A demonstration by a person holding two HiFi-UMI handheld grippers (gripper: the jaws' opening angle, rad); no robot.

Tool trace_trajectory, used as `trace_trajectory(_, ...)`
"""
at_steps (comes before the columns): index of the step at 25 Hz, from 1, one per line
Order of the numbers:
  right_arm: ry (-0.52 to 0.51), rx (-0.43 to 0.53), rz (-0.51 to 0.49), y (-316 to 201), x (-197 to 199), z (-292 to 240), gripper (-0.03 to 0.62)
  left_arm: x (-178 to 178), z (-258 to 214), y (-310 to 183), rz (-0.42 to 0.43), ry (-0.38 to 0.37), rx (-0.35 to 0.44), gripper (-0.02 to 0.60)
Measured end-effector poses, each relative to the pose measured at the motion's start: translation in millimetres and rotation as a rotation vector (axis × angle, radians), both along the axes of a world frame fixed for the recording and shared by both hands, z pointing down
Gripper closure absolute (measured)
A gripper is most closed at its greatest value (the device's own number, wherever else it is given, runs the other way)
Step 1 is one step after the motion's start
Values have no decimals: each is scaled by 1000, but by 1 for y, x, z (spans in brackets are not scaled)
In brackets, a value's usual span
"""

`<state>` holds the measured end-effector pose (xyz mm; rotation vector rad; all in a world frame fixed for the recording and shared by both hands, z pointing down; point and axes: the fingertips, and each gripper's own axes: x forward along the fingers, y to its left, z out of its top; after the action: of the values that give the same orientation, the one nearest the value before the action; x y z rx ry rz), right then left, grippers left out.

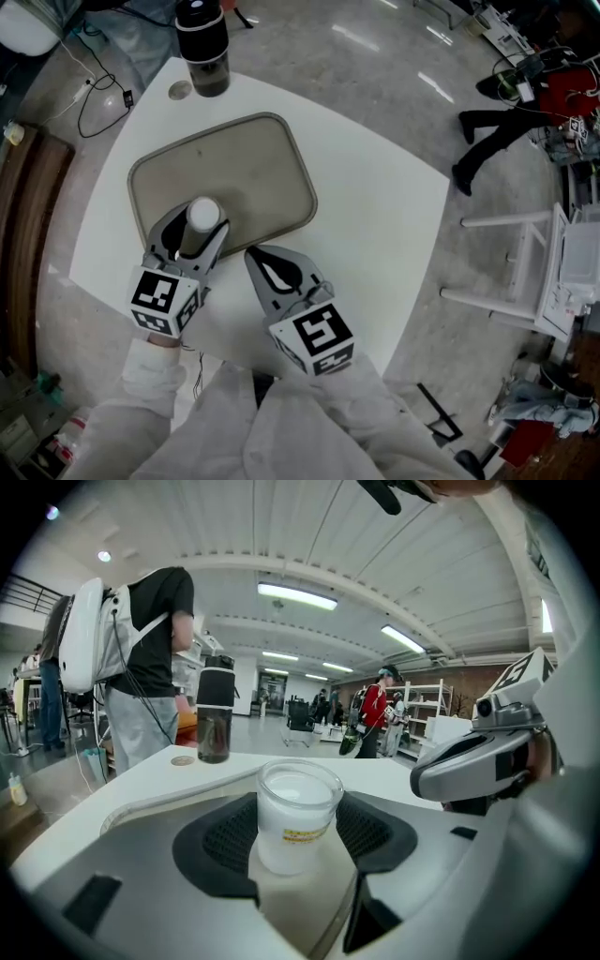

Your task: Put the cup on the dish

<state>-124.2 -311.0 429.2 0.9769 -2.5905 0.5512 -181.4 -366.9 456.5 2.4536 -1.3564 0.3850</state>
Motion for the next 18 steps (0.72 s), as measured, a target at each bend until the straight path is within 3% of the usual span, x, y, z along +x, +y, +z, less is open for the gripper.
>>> trace_trajectory(5,27,0,-2,-1,4,5,582,0,12,-13,22,-48,11,330)
trace_trajectory(18,40,-20,3,0,7,13,582,2,31,-24,18,-31,-17,330)
